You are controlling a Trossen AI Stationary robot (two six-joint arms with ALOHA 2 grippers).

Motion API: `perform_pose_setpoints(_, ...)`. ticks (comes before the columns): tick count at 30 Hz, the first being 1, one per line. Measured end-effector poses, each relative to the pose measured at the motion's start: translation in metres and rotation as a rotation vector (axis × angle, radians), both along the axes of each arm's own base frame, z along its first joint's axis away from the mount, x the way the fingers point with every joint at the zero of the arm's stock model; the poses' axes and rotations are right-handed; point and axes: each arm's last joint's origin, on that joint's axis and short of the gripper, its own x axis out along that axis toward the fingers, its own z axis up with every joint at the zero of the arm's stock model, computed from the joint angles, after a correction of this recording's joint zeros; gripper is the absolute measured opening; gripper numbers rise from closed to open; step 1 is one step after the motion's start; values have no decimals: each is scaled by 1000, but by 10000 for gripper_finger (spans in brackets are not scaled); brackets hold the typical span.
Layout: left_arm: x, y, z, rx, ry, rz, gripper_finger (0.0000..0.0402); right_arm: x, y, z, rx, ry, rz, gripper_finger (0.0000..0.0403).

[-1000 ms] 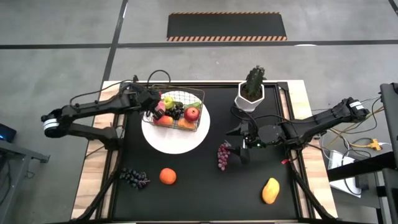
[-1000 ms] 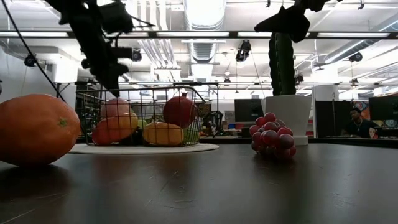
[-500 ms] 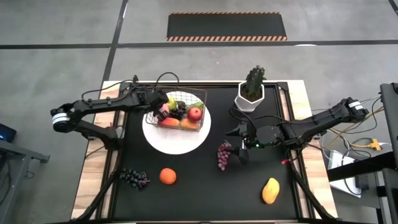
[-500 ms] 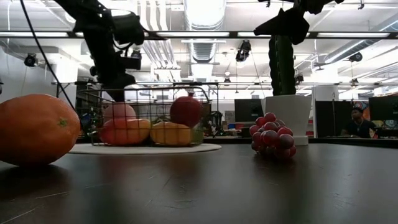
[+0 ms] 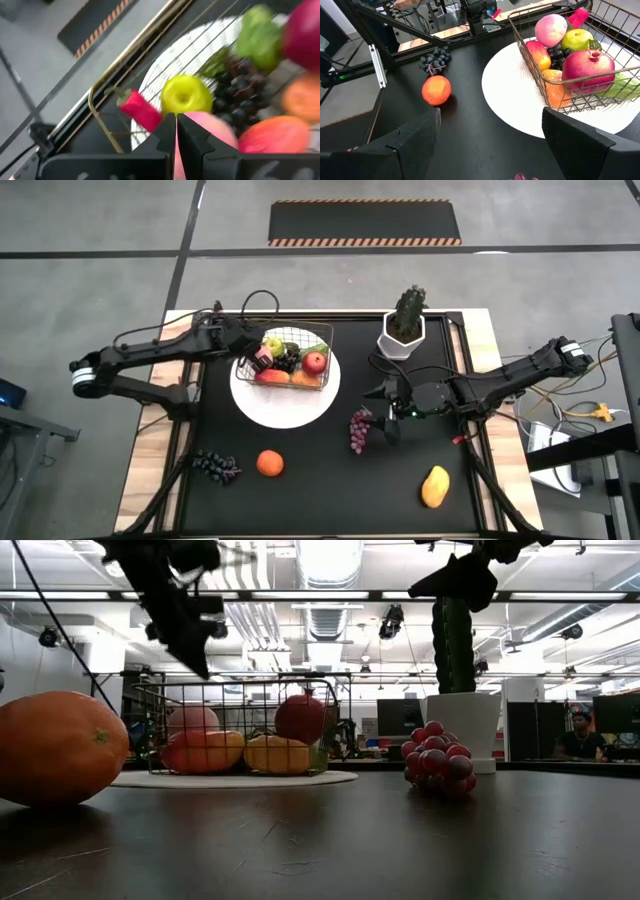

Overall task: Build produce basket
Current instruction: Put the orange in the gold wire basket

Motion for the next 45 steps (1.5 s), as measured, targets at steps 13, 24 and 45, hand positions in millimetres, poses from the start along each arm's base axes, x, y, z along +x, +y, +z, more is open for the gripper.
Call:
perform_pose_setpoints(13,13,-93,30,34,-364,-447,0,-8,0,-38,-34,-11,77,329)
perform_pose_setpoints(24,28,-152,18,-16,-376,-701,0,-23,-3,-75,21,-142,106,329)
perform_pose_setpoints(45,36,-201,-20,-685,-205,-800,130,-23,-3,-74,15,-149,108,329)
